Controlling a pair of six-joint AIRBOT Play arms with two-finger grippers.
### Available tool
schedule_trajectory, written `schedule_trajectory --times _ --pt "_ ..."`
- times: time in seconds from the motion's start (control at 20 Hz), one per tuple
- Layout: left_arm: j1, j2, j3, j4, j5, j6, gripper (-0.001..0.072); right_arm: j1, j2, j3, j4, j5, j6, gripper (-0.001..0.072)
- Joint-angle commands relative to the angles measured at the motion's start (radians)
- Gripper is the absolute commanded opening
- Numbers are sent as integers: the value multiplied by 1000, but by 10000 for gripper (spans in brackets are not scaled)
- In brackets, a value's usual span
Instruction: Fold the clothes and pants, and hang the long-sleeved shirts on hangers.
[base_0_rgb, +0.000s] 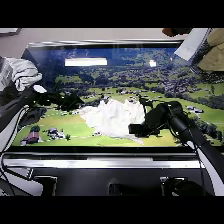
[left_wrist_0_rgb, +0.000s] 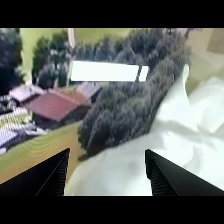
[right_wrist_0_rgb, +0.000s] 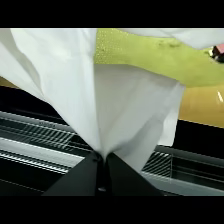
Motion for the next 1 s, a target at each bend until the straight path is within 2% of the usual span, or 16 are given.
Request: schedule_trajectory --times 0.0,0.25,0.35,0.6,0.65,0.7,0.8,0.95 --pt "34 62 -20 80 -108 2 547 1 3 1 -6 -1 5 29" --pt "25 122 -175 35 -84 64 548 1 3 1 -6 19 12 30" --pt "8 120 -226 -9 -10 91 547 1 3 1 -6 23 13 30" --pt "-53 108 -242 -18 181 90 531 1 3 1 -6 29 12 30" --pt "-64 103 -242 -18 206 90 491 1 3 1 -6 34 13 30" --pt "-70 97 -242 -19 220 90 382 1 3 1 -6 40 13 30" --pt "-74 94 -241 -31 230 91 26 1 3 1 -6 53 12 30" --pt "-54 132 -205 -43 207 115 18 1 18 15 -63 101 18 29"
